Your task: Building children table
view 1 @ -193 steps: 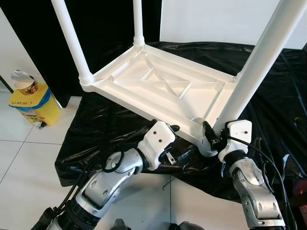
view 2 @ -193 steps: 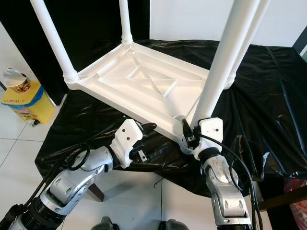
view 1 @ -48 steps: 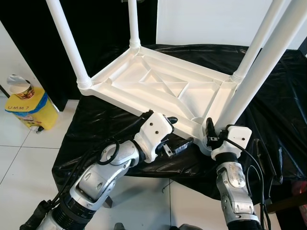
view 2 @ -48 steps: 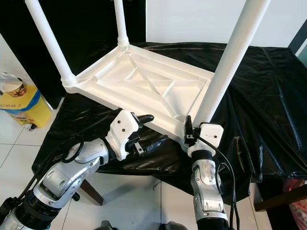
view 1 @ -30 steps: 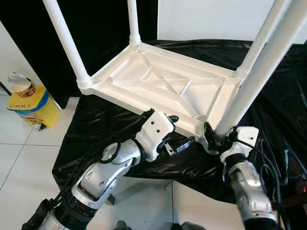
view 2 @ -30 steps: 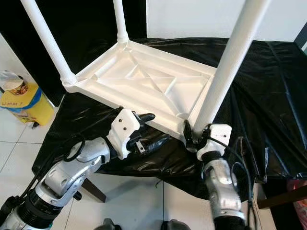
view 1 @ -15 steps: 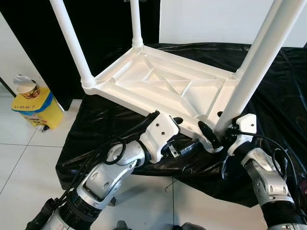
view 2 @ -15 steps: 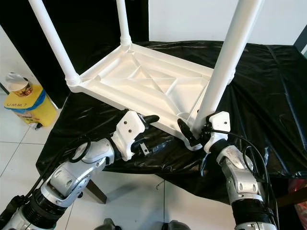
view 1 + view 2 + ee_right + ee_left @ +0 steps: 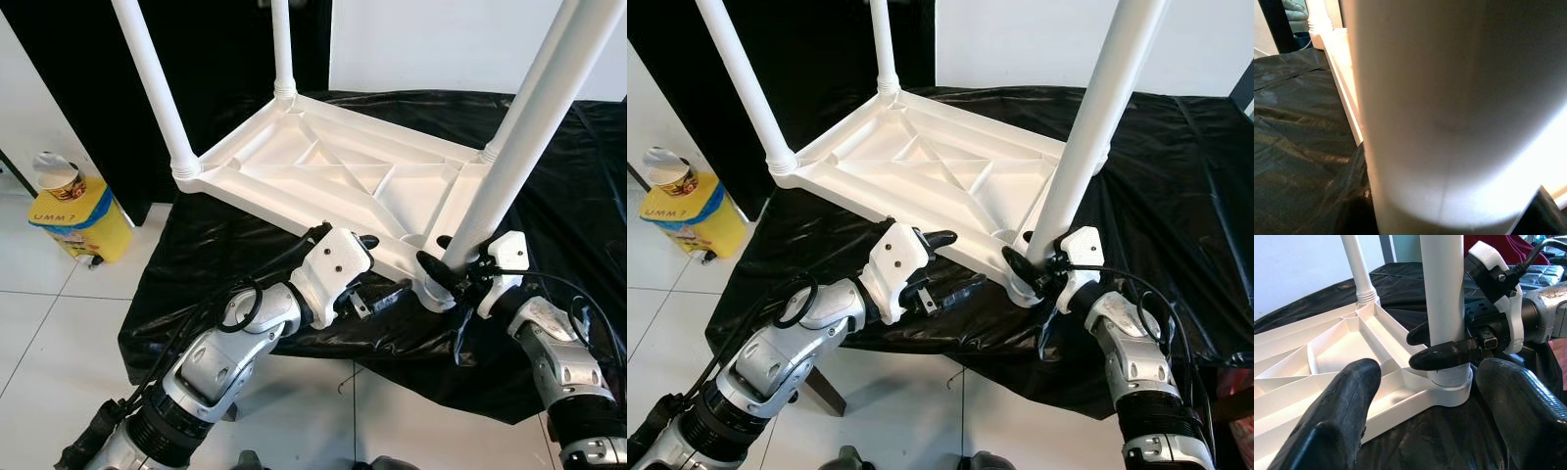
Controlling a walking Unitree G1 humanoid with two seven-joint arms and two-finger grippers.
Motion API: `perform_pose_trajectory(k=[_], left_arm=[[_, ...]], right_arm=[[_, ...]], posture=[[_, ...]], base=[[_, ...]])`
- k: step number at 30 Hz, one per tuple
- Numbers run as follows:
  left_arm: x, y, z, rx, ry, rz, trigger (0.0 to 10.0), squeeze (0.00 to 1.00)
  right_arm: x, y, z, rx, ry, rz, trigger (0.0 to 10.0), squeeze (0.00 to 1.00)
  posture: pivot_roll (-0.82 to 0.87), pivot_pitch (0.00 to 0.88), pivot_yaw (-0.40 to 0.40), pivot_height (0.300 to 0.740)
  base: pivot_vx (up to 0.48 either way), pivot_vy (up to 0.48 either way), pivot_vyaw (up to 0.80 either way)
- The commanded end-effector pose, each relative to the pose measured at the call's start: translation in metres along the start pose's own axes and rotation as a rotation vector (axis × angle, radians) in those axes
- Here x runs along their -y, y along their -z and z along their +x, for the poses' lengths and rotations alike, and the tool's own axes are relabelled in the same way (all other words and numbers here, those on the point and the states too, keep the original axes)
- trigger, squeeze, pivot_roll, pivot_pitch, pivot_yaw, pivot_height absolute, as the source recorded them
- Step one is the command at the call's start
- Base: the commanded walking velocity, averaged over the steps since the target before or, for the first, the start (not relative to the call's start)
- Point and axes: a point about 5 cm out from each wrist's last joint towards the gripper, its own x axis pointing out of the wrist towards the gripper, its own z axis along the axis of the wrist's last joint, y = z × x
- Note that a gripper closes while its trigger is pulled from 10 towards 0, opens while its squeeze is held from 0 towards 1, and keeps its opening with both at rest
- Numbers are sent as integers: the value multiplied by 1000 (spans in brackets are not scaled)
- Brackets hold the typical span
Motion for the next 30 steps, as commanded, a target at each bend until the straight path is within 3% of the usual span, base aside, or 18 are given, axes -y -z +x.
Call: perform_pose_trajectory(k=[1, 5, 11, 13, 20, 22, 24, 30], left_arm=[[3, 3, 0, -2, 73, 4, 10000, 0], [2, 4, 1, -5, 69, 6, 10000, 0], [3, 3, 3, -7, 48, -1, 10000, 0], [3, 7, 1, -29, 25, 2, 10000, 0], [2, 10, 0, -41, 2, -11, 10000, 0], [2, 10, 0, -41, 0, -19, 10000, 0], [4, 11, -1, -49, 4, -26, 10000, 0], [2, 11, -2, -50, -8, -20, 10000, 0]], right_arm=[[6, 8, -6, -44, 43, 14, 10000, 0], [4, 10, -4, -44, 64, 23, 10000, 0], [0, 15, -1, -61, 205, 61, 10000, 0], [-8, 21, 0, -107, 266, 47, 10000, 0], [-16, 25, 1, -126, 365, 77, 10000, 0], [-20, 26, 3, -131, 414, 106, 10000, 0], [-35, 31, 7, -149, 584, 174, 10000, 0], [-53, 31, 13, -154, 692, 249, 10000, 0]], posture=[[-12, 36, -51, 740], [-13, 43, -58, 740], [-3, 29, -66, 740], [2, 25, -68, 740], [11, 29, -71, 740], [15, 31, -72, 740], [22, 30, -76, 740], [24, 26, -81, 740]], base=[[0, 0, 0], [0, 0, 0], [0, 0, 0], [0, 0, 0], [0, 0, 0], [0, 0, 0], [0, 0, 0], [0, 0, 0]])
